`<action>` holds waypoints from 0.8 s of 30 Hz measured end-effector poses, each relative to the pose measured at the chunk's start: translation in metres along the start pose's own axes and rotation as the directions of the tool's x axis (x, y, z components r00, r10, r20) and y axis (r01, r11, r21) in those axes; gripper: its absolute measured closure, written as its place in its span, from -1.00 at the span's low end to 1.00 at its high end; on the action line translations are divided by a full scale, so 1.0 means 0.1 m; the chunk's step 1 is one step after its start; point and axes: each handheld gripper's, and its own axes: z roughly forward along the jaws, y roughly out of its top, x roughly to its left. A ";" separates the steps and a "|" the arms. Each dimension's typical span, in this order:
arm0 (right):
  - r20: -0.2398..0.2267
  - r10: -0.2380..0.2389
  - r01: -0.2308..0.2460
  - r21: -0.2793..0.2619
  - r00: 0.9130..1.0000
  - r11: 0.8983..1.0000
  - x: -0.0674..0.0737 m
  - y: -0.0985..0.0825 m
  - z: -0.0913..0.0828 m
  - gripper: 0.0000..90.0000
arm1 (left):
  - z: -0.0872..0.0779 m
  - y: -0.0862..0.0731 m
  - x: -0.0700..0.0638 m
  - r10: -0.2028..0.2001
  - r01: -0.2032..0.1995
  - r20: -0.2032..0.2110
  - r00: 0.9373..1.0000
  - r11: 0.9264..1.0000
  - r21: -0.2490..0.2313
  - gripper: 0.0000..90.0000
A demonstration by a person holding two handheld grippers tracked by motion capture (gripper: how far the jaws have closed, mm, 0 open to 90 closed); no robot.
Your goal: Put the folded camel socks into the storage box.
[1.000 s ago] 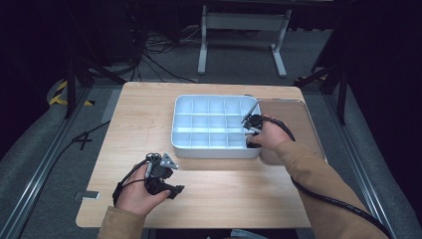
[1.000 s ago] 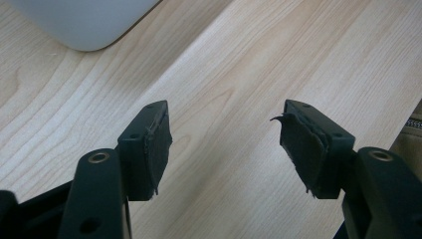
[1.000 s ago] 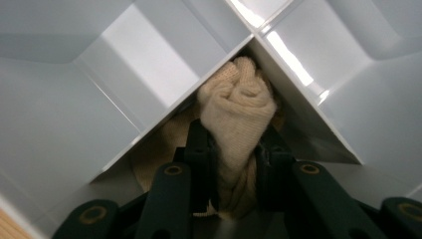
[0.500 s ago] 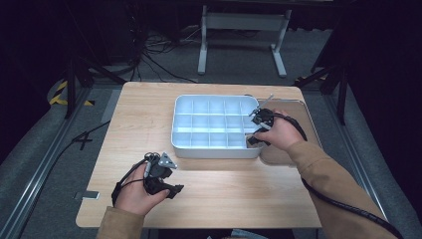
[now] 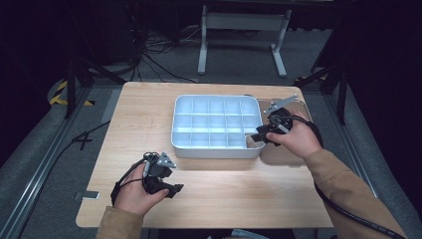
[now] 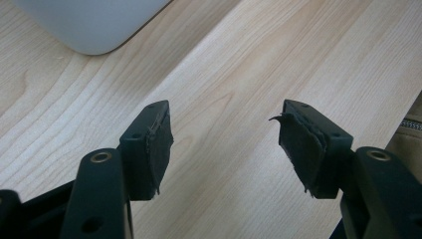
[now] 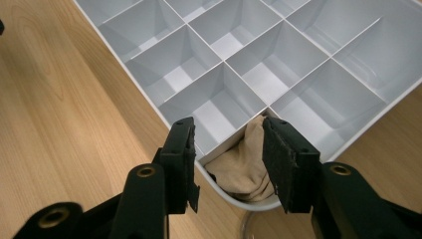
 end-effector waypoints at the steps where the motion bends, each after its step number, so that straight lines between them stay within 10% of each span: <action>1: 0.001 -0.002 0.002 -0.012 1.000 1.000 0.00 -0.02 -0.03 0.26 | -0.02 0.00 0.01 -0.005 0.005 0.000 1.000 1.000 -0.005 -0.14; 24: -0.032 -0.050 0.044 -0.180 0.998 0.983 0.21 -0.68 -0.46 0.01 | -0.07 0.05 0.09 -0.014 0.014 0.006 1.000 0.999 -0.037 -0.14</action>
